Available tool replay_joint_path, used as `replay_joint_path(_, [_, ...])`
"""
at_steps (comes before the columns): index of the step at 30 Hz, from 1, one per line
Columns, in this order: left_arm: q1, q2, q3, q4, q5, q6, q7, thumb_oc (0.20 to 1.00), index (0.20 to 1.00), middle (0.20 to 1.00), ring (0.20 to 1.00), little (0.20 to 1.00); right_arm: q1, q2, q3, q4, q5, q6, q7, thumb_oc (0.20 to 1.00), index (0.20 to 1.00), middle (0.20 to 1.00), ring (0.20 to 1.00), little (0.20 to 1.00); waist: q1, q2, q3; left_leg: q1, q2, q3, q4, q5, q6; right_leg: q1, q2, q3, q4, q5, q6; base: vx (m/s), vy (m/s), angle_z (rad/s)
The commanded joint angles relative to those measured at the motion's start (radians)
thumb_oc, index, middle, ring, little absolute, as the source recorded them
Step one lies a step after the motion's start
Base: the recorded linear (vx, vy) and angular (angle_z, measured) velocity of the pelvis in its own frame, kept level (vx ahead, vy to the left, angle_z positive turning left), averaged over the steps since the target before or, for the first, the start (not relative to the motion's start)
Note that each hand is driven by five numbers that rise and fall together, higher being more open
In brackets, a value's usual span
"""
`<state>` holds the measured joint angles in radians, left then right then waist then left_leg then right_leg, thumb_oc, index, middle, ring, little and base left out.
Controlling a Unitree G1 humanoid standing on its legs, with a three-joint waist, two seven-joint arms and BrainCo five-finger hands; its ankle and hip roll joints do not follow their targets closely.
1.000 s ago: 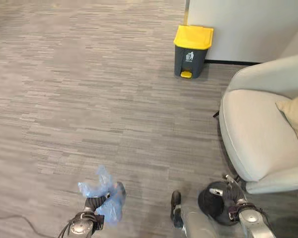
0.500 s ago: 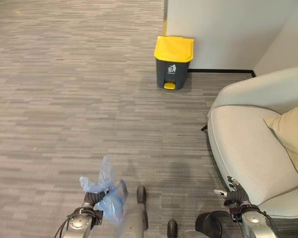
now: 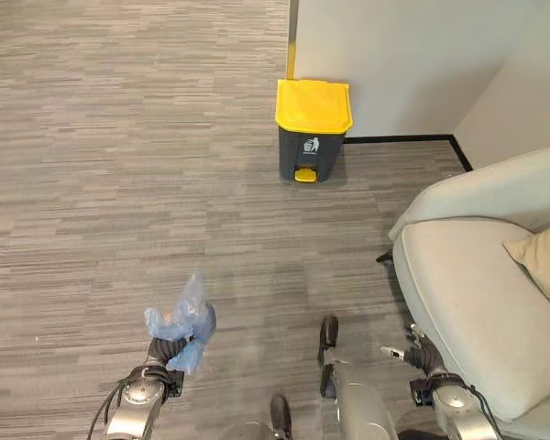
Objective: Gather garbage on tea table into small bin, then transfer packed bag to large trash can.
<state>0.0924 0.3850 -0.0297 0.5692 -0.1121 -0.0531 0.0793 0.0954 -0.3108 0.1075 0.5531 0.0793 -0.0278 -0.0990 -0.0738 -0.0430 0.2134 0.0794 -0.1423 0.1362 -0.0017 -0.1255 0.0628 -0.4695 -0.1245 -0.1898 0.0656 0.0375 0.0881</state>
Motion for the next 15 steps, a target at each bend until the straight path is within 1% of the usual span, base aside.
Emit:
replay_joint_path(1, [0.031,0.044,0.01,-0.089,-0.024,-0.054,0.007,0.2,0.2,0.2,0.2,0.2,-0.039,-0.025,-0.023,-0.016,0.009,-0.029,-0.011,1.0,1.0,1.0,1.0,1.0,0.0,-0.023,0.0,0.028,0.115,-0.043,0.088,-0.119,-0.07,0.167,-0.025,0.018,-0.018,0.048,0.077,0.39,-0.211,0.76])
replay_joint_path(2, [0.042,0.037,0.004,-0.089,-0.021,-0.053,0.003,0.2,0.2,0.2,0.2,0.2,-0.029,-0.028,-0.027,-0.015,0.01,-0.031,-0.012,1.0,1.0,1.0,1.0,1.0,-0.008,-0.014,-0.02,0.049,0.149,-0.052,0.108,-0.115,-0.098,0.187,-0.022,0.01,0.007,0.043,0.058,0.49,-0.291,0.9])
replay_joint_path(4, [0.05,0.026,0.001,-0.092,-0.024,-0.048,-0.005,0.2,0.2,0.2,0.2,0.2,-0.028,-0.033,-0.037,-0.015,0.015,-0.037,-0.014,1.0,1.0,1.0,1.0,1.0,-0.015,-0.002,-0.036,0.035,0.196,-0.042,0.169,-0.053,-0.138,0.209,-0.013,-0.017,0.011,0.033,0.04,0.38,-0.282,0.82])
replay_joint_path(5, [0.057,0.024,-0.002,-0.1,-0.025,-0.047,-0.011,0.2,0.2,0.2,0.2,0.2,-0.027,-0.038,-0.04,-0.02,0.019,-0.039,-0.014,1.0,1.0,1.0,1.0,1.0,-0.014,0.004,-0.041,0.024,0.214,-0.042,0.209,-0.028,-0.144,0.228,-0.001,-0.027,0.007,0.021,0.029,0.39,-0.297,0.72])
replay_joint_path(6, [0.057,0.018,0.0,-0.099,-0.036,-0.045,-0.017,0.2,0.2,0.2,0.2,0.2,-0.025,-0.047,-0.045,-0.022,0.029,-0.043,-0.016,1.0,1.0,1.0,1.0,1.0,-0.016,0.009,-0.049,-0.01,0.242,-0.037,0.306,0.05,-0.163,0.263,0.018,-0.035,0.003,-0.008,0.004,0.35,-0.259,0.55])
replay_joint_path(7, [0.057,0.015,0.0,-0.098,-0.041,-0.044,-0.018,0.2,0.2,0.2,0.2,0.2,-0.026,-0.051,-0.044,-0.023,0.03,-0.041,-0.018,1.0,1.0,1.0,1.0,1.0,-0.016,0.009,-0.05,-0.032,0.254,-0.032,0.349,0.073,-0.162,0.279,0.026,-0.038,-0.002,-0.024,-0.009,0.26,-0.186,0.26])
replay_joint_path(8, [0.057,0.015,0.0,-0.098,-0.041,-0.044,-0.018,0.2,0.2,0.2,0.2,0.2,-0.026,-0.051,-0.044,-0.023,0.03,-0.041,-0.018,1.0,1.0,1.0,1.0,1.0,-0.016,0.01,-0.051,-0.033,0.255,-0.032,0.35,0.072,-0.162,0.278,0.026,-0.038,-0.002,-0.024,-0.009,0.14,-0.101,-0.02])
replay_joint_path(9, [0.052,0.013,-0.004,-0.093,-0.043,-0.042,-0.016,0.2,0.2,0.2,0.2,0.2,-0.026,-0.056,-0.044,-0.021,0.031,-0.041,-0.018,1.0,1.0,1.0,1.0,1.0,-0.013,0.007,-0.049,-0.054,0.261,-0.031,0.378,0.086,-0.153,0.294,0.033,-0.035,-0.002,-0.042,-0.023,0.25,-0.127,-0.3])
replay_joint_path(10, [0.045,0.011,-0.011,-0.088,-0.043,-0.039,-0.016,0.2,0.2,0.2,0.2,0.2,-0.03,-0.067,-0.042,-0.025,0.034,-0.04,-0.02,1.0,1.0,1.0,1.0,1.0,-0.001,0.004,-0.039,-0.092,0.252,-0.038,0.384,0.053,-0.131,0.328,0.046,-0.017,-0.005,-0.07,-0.031,0.24,-0.126,-0.36])
replay_joint_path(11, [0.044,0.012,-0.01,-0.088,-0.043,-0.039,-0.016,0.2,0.2,0.2,0.2,0.2,-0.031,-0.066,-0.042,-0.025,0.034,-0.04,-0.02,1.0,1.0,1.0,1.0,1.0,-0.003,0.0,-0.042,-0.096,0.247,-0.039,0.38,0.058,-0.13,0.325,0.042,-0.017,-0.006,-0.068,-0.03,0.25,-0.1,-0.28])
replay_joint_path(12, [0.042,0.011,-0.017,-0.083,-0.04,-0.04,-0.018,0.2,0.2,0.2,0.2,0.2,-0.028,-0.069,-0.045,-0.023,0.038,-0.041,-0.021,1.0,1.0,1.0,1.0,1.0,0.0,-0.003,-0.039,-0.119,0.241,-0.037,0.362,0.04,-0.123,0.339,0.039,-0.016,-0.009,-0.079,-0.029,0.22,-0.035,-0.4])
replay_joint_path(13, [0.038,0.011,-0.024,-0.074,-0.036,-0.038,-0.024,0.2,0.2,0.2,0.2,0.2,-0.026,-0.075,-0.052,-0.019,0.04,-0.041,-0.023,1.0,1.0,1.0,1.0,1.0,0.005,-0.006,-0.032,-0.15,0.227,-0.029,0.32,-0.003,-0.113,0.362,0.038,-0.007,-0.015,-0.096,-0.026,0.29,-0.038,-0.27])
replay_joint_path(14, [0.036,0.012,-0.028,-0.074,-0.032,-0.038,-0.025,0.2,0.2,0.2,0.2,0.2,-0.027,-0.078,-0.055,-0.019,0.042,-0.043,-0.026,1.0,1.0,1.0,1.0,1.0,0.009,-0.01,-0.028,-0.189,0.21,-0.029,0.3,-0.012,-0.11,0.376,0.036,-0.001,-0.022,-0.104,-0.026,0.32,-0.004,-0.3])
replay_joint_path(15, [0.036,0.014,-0.03,-0.081,-0.03,-0.038,-0.026,0.2,0.2,0.2,0.2,0.2,-0.032,-0.078,-0.057,-0.018,0.044,-0.044,-0.031,1.0,1.0,1.0,1.0,1.0,0.022,-0.012,-0.02,-0.258,0.174,-0.037,0.248,0.027,-0.114,0.4,0.045,0.014,-0.035,-0.108,-0.026,0.27,0.025,-0.09])
